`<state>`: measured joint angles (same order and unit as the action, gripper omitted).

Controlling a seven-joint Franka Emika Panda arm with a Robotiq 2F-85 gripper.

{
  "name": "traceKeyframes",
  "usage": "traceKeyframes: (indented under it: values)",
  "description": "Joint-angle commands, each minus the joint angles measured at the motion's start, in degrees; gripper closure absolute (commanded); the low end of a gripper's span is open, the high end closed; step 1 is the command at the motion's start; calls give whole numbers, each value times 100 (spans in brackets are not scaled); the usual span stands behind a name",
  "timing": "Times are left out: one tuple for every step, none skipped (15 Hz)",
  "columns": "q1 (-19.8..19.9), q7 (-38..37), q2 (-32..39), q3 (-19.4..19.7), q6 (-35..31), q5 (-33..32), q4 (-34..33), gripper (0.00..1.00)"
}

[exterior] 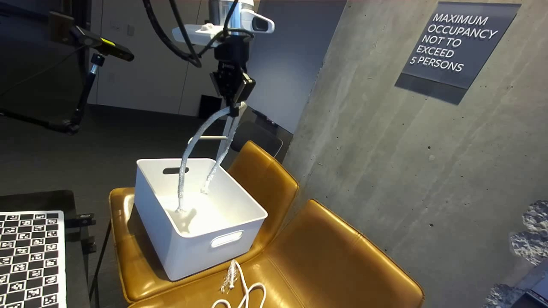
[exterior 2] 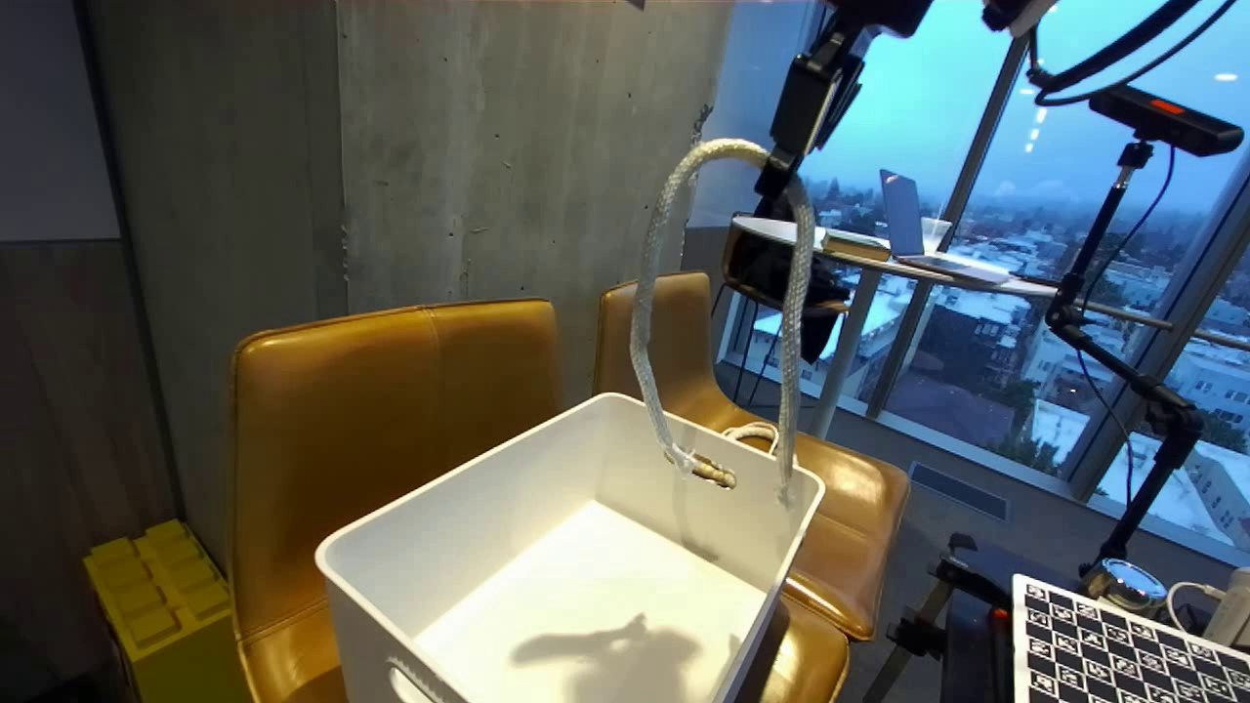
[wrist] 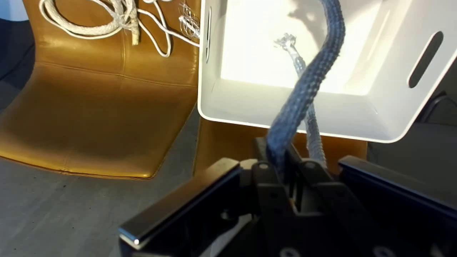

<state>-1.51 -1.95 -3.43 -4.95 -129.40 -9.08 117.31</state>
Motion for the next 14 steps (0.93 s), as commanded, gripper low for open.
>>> traceKeyframes:
  values:
    - [-93,-62,585,25,41,-117,-709,97]
    - [-110,-61,678,34,33,-114,-781,97]
    - [-122,-92,764,44,12,-134,-835,97]
    - [-132,-160,840,56,-23,-158,-844,76]
    - [-139,-179,901,64,-22,-147,-851,63]
    - [-142,-181,936,70,-22,-139,-827,56]
    - [-151,-222,923,75,-60,-180,-734,50]
    - [-161,-259,917,79,-94,-228,-647,43]
    - [-170,-282,905,80,-114,-265,-552,35]
    - [-174,-323,898,87,-150,-304,-462,29]
    - [-161,-360,873,105,-167,-320,-352,20]
    - [-114,-378,846,152,-225,-367,-190,14]
    - [-69,-387,842,204,-263,-410,-61,8]
    - [4,-366,850,295,-326,-461,104,1]
